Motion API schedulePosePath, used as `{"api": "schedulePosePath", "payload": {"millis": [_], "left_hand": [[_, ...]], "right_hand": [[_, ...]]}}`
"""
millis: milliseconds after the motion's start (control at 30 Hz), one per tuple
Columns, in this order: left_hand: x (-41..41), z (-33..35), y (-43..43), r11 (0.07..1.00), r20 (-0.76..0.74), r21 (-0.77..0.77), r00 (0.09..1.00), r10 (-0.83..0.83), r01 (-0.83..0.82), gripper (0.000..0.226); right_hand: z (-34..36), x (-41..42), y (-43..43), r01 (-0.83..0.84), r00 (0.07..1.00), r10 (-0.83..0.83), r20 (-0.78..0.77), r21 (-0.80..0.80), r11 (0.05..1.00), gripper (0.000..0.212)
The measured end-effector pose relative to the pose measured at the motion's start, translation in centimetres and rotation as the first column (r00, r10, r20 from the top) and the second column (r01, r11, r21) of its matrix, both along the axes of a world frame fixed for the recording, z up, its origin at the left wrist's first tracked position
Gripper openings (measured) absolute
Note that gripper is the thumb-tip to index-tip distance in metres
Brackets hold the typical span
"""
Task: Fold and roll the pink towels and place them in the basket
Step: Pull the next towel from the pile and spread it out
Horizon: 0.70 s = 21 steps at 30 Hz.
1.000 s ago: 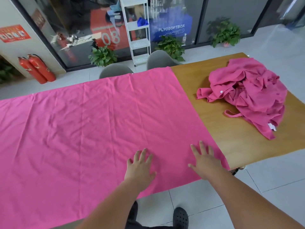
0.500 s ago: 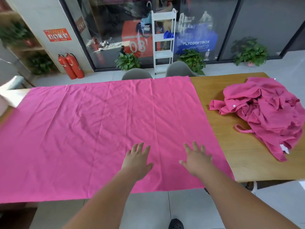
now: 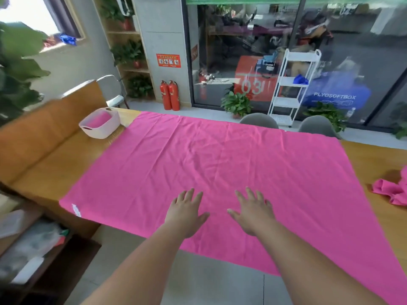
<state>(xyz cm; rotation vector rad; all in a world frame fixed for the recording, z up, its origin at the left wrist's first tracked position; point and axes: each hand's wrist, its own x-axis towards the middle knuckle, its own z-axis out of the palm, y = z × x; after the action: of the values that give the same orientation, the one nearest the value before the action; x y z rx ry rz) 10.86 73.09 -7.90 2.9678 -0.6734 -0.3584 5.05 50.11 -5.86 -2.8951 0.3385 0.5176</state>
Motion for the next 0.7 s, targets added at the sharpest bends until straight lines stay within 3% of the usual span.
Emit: {"api": "schedulePosePath", "payload": {"millis": [300, 700], "left_hand": [[3.4, 0.9, 17.9, 0.974, -0.001, -0.043, 0.975, 0.221, -0.221, 0.082], [6.9, -0.8, 32.3, 0.899, -0.055, 0.002, 0.897, 0.438, -0.438, 0.082]], "right_hand": [[1.2, 7.0, 18.2, -0.171, 0.985, 0.171, 0.027, 0.003, 0.985, 0.083], [-1.0, 15.1, 33.8, -0.379, 0.925, 0.380, -0.016, 0.051, 0.924, 0.084]]}}
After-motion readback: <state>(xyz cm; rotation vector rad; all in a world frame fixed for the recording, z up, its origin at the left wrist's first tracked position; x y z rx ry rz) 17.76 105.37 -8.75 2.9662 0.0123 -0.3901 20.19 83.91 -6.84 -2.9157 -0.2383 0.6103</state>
